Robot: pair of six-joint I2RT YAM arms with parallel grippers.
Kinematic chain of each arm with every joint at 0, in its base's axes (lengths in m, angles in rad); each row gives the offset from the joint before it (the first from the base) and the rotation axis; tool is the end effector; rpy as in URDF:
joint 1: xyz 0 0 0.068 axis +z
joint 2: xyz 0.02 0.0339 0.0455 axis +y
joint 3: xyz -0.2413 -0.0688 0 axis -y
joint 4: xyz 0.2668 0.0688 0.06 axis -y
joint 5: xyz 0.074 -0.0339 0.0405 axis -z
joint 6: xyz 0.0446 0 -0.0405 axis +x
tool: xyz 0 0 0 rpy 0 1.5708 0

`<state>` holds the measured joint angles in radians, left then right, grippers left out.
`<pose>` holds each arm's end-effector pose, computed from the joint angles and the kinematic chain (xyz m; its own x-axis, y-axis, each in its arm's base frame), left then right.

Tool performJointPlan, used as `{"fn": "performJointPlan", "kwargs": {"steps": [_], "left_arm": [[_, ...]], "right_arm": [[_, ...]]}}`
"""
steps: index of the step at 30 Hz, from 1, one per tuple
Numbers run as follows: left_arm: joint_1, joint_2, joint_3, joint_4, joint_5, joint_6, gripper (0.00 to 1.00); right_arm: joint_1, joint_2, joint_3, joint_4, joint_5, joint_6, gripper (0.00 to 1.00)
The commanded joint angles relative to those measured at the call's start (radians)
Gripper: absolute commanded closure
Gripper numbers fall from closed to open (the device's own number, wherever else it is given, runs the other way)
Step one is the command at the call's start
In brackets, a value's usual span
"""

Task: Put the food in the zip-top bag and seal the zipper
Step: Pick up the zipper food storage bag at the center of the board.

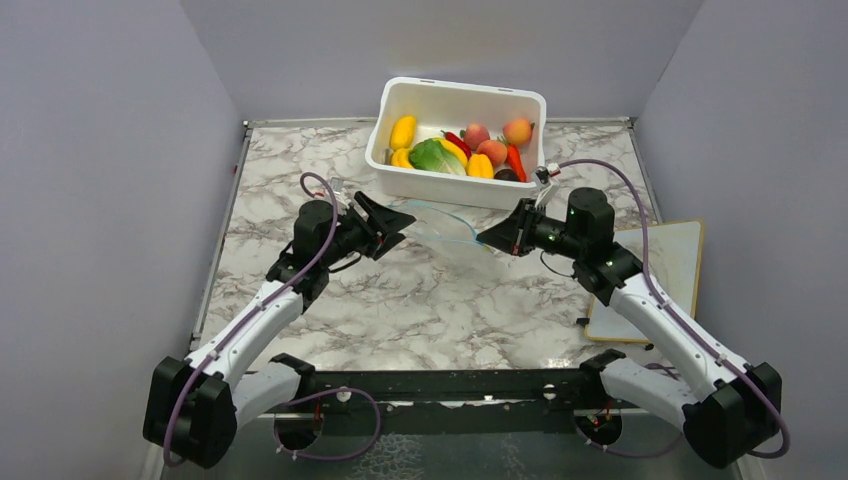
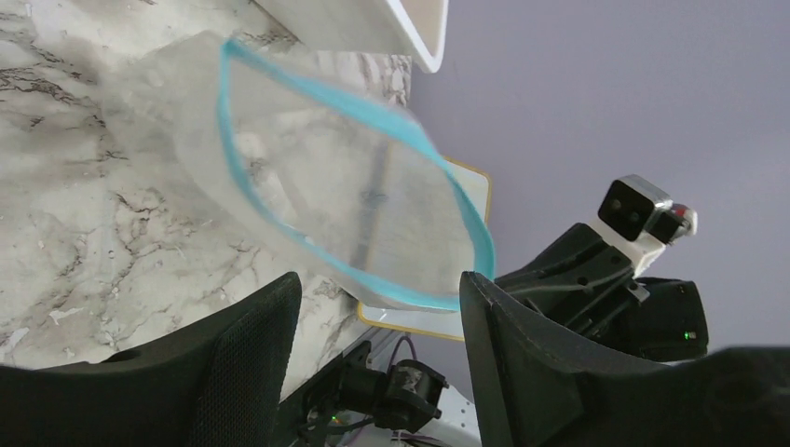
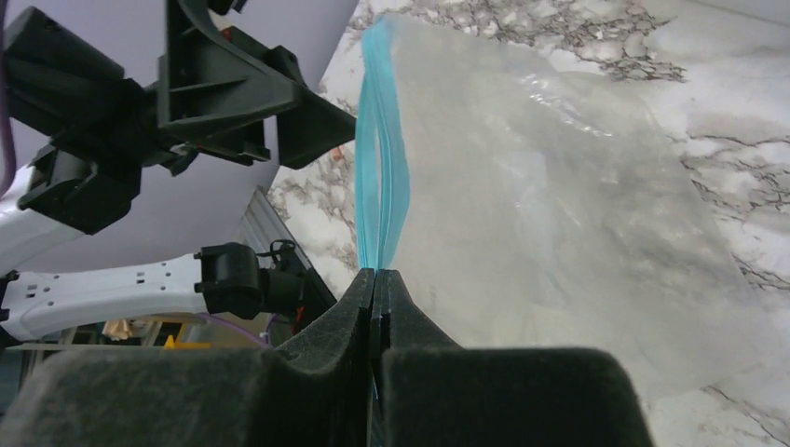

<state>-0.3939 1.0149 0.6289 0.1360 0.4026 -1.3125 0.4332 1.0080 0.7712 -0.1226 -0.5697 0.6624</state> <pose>0.2462 -0.1213 0.2451 -0.7387 -0.6563 -0.1538 -0.0411 0.2716 -0.9615 0.2342 0.1348 0.2741 -0.7510 0.2233 -0.6215 -0.4438 0.5263 0.7253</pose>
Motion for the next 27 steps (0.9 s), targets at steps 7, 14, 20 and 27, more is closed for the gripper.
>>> {"fn": "performJointPlan", "kwargs": {"steps": [7, 14, 20, 27], "left_arm": [[0.001, 0.071, -0.011, 0.089, -0.003, -0.084, 0.35], [-0.002, 0.117, 0.000, 0.115, -0.004, -0.082, 0.25], [-0.004, 0.118, 0.009, 0.111, 0.026, -0.074, 0.13], [-0.010, 0.048, -0.001, 0.049, 0.006, -0.129, 0.19]], "right_arm": [[0.025, -0.042, 0.003, 0.099, 0.033, 0.022, 0.99], [0.057, 0.018, -0.026, 0.196, -0.018, 0.046, 0.99], [0.096, 0.064, -0.028, 0.225, 0.011, 0.037, 0.99], [0.119, 0.131, -0.002, 0.246, 0.010, 0.012, 0.99]]}}
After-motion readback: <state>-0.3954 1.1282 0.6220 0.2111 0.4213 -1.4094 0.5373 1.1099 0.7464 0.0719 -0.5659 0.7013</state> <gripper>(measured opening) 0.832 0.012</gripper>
